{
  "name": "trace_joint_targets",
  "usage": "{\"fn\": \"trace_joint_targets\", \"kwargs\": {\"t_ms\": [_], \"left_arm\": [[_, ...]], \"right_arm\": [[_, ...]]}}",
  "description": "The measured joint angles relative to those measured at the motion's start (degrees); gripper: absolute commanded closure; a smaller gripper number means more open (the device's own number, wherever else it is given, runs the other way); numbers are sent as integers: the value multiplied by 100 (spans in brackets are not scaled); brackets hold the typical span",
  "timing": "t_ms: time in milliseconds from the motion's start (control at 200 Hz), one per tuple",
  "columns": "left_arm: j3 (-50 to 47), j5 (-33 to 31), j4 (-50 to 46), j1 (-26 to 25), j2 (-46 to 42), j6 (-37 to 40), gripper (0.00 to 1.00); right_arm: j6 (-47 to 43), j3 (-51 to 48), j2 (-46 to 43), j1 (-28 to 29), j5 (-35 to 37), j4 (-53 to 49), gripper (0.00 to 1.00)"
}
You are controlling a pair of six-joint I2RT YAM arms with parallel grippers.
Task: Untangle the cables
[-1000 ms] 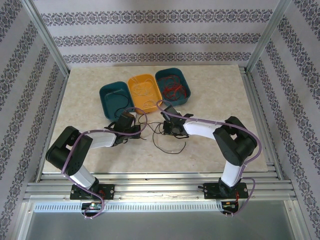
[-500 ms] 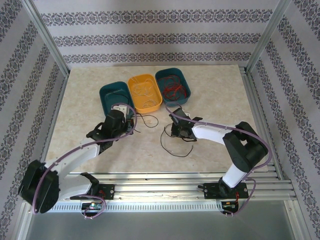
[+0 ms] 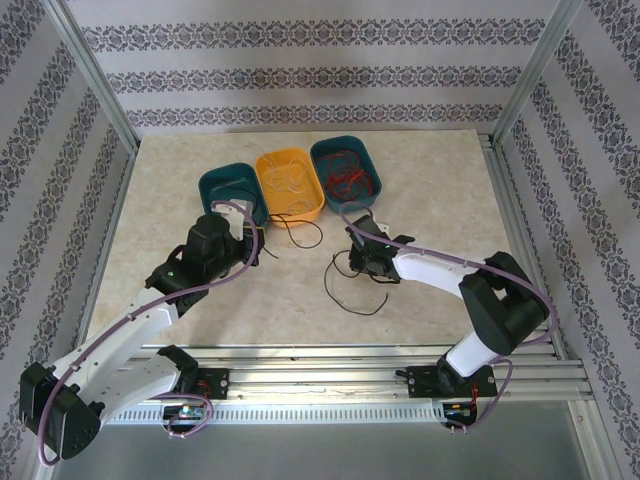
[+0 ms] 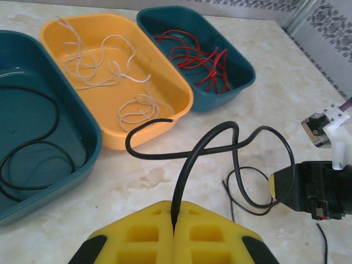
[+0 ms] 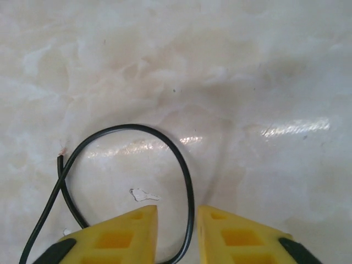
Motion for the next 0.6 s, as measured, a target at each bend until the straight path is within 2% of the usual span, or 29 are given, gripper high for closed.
{"fn": "trace_joint_targets", "kwargs": {"t_ms": [170, 375, 600], "left_arm": [[33, -155, -133, 0, -55, 4, 100], [466, -909, -352, 39, 70, 313, 100], [1259, -1462, -490, 581, 857, 673, 100]], "right_arm": [[0, -107, -238, -22, 35, -2, 69], [2, -249, -245, -22, 31, -2, 66], [4, -282, -245, -22, 28, 13, 62]]}}
